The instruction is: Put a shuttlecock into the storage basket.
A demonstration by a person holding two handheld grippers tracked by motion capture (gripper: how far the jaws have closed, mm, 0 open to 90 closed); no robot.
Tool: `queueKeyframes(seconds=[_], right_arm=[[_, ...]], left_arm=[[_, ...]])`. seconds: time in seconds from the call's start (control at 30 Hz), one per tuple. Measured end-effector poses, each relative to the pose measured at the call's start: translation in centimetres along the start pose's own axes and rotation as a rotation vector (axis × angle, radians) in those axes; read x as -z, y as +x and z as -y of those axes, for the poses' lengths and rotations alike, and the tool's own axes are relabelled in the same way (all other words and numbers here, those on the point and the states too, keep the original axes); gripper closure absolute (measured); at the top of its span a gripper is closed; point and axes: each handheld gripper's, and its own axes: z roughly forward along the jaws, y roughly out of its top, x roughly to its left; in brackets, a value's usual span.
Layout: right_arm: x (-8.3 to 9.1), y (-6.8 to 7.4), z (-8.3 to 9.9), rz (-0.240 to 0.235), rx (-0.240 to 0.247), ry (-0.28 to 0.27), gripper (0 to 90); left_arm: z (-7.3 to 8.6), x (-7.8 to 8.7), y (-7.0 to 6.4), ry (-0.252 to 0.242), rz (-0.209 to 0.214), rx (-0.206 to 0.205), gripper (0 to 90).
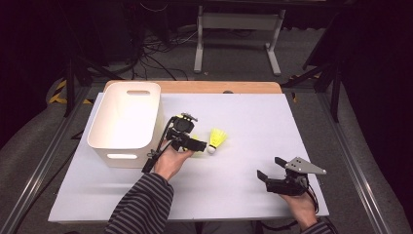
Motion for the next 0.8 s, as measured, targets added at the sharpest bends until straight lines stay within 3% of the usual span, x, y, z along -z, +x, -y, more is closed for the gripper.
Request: queueKeyframes(seconds=[0.8], right_arm=[[0.0,0.0,0.0,0.000,0.001,0.000,13.4]], left_arm=[[-0.6,-1.8,0.5,0.036,-0.013,0.052,17.7]])
